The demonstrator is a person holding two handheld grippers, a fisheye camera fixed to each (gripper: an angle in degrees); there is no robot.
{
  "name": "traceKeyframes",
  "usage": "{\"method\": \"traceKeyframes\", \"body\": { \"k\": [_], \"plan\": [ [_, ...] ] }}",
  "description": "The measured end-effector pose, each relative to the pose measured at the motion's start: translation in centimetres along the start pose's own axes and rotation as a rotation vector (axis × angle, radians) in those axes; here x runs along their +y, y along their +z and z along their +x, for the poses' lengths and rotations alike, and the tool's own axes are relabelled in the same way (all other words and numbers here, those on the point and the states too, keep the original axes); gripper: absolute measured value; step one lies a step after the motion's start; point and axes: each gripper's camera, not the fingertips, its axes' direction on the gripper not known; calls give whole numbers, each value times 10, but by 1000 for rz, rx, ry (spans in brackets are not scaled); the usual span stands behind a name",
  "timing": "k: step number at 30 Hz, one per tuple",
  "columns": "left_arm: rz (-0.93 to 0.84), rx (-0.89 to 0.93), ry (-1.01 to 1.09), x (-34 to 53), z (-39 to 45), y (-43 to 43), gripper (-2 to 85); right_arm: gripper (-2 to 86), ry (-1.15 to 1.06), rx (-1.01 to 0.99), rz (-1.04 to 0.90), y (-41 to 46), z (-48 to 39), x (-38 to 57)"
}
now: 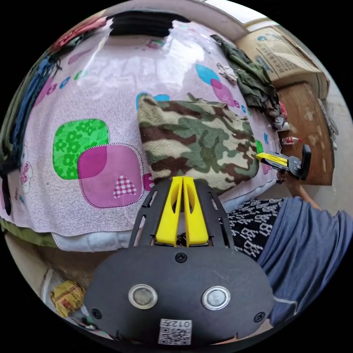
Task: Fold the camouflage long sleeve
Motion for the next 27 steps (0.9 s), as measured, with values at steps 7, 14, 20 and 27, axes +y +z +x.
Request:
{"method": "traceKeyframes", "body": {
  "k": [7, 14, 20, 27],
  "plan": [
    [-194, -127, 117, 36, 11, 43, -2, -1, -162, -41, -110, 62, -5, 40],
    [-8, 94, -127, 82, -35, 20, 0, 7, 101, -194, -13, 55, 56, 74],
    [194, 372, -538, 157, -106, 22, 16, 57, 589, -602, 147, 91, 165, 167],
    [200, 565, -635, 194, -129, 63, 39, 91, 760, -787, 160, 165, 202, 208]
  ]
}}
